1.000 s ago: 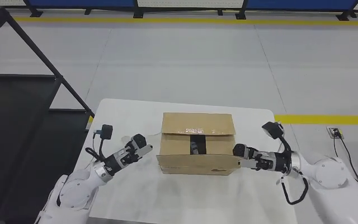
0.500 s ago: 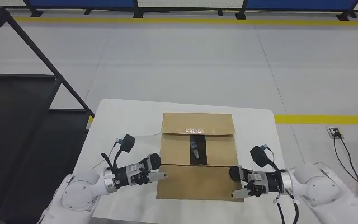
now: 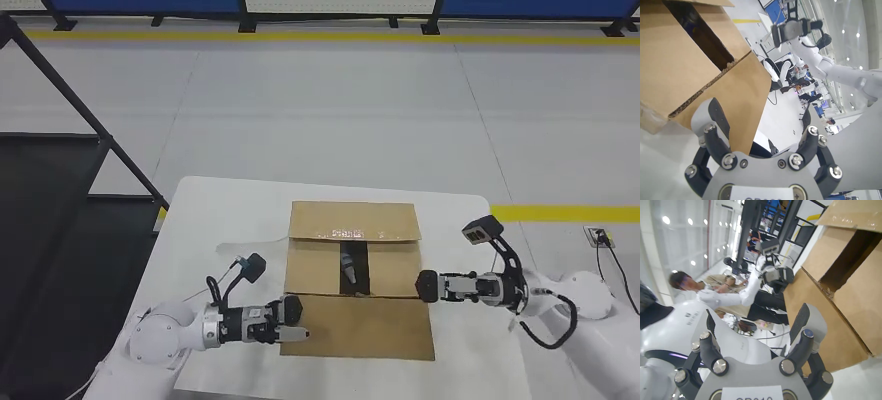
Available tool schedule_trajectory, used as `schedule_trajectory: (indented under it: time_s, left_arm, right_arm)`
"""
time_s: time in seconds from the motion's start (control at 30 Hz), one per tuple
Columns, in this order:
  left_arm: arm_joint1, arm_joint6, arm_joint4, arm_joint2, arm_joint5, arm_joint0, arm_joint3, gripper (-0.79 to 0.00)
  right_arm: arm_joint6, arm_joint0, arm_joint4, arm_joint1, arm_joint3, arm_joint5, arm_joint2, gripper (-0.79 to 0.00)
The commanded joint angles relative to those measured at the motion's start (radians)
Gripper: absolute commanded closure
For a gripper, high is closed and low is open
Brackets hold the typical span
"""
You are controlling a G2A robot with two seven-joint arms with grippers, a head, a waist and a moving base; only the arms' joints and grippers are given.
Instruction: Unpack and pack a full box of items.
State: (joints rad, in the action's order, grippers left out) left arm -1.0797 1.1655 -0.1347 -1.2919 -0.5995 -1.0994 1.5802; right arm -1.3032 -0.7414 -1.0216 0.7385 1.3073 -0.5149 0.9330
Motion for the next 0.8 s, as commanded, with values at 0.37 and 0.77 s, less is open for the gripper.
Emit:
schedule_trajectory:
  time_s: [0.37, 0.77]
  left_arm:
    - [0.010, 0.032, -0.010, -0.010, -0.013, 0.008, -0.009, -0.785]
    - [0.018, -0.011, 0.011, -0.001, -0.010, -0.020, 0.034, -0.785]
  right_arm:
    - [0.008, 0.036, -0.058, 0.016, -0.077, 0.040, -0.010, -0.785]
    - [0.218, 0.105, 0.027, 0.071, -0.135, 0.350, -0.076, -0.785]
